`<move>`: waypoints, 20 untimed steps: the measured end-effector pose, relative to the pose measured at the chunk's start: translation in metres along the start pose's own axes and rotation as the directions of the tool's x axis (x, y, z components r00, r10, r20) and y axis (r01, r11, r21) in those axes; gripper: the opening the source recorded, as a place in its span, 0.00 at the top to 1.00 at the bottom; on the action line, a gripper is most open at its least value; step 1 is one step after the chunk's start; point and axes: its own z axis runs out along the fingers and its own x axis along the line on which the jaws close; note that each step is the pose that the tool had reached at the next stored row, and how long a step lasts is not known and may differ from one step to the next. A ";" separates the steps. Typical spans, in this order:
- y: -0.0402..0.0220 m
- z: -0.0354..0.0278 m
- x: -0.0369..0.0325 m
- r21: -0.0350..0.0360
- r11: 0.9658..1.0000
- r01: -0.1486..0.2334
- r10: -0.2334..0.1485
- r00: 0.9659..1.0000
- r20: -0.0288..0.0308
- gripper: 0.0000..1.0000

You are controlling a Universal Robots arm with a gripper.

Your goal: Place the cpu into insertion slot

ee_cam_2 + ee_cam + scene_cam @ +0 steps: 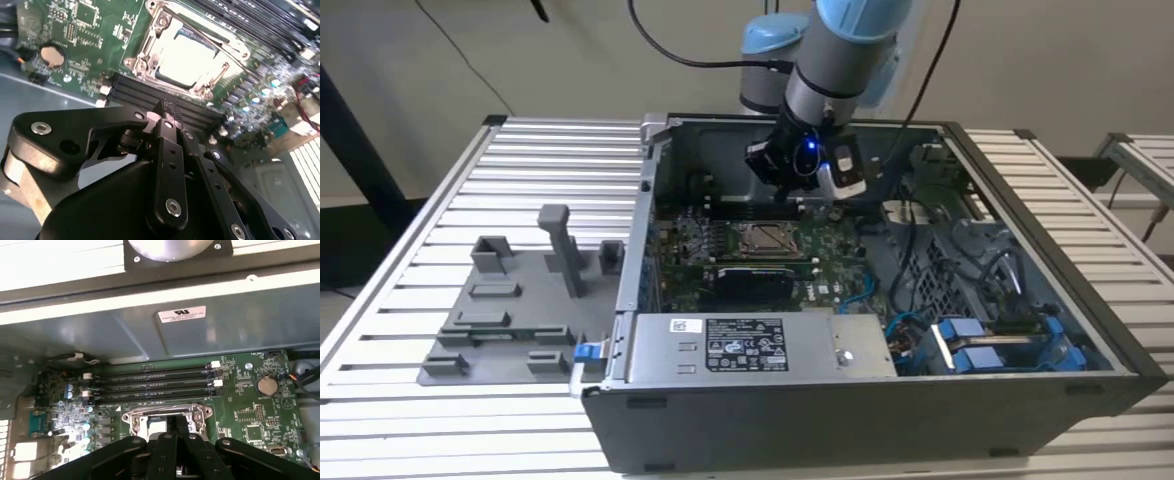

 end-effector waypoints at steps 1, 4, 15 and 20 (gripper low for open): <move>-0.0006 -0.0026 0.0012 0.000 1.000 0.000 0.000 1.000 0.000 0.89; -0.0055 -0.0049 0.0073 0.000 1.000 0.002 -0.002 1.000 0.002 0.89; -0.0212 -0.0103 0.0240 0.033 0.999 0.000 0.000 1.000 0.007 0.89; -0.0295 -0.0138 0.0272 0.049 0.999 -0.002 0.001 1.000 0.010 0.89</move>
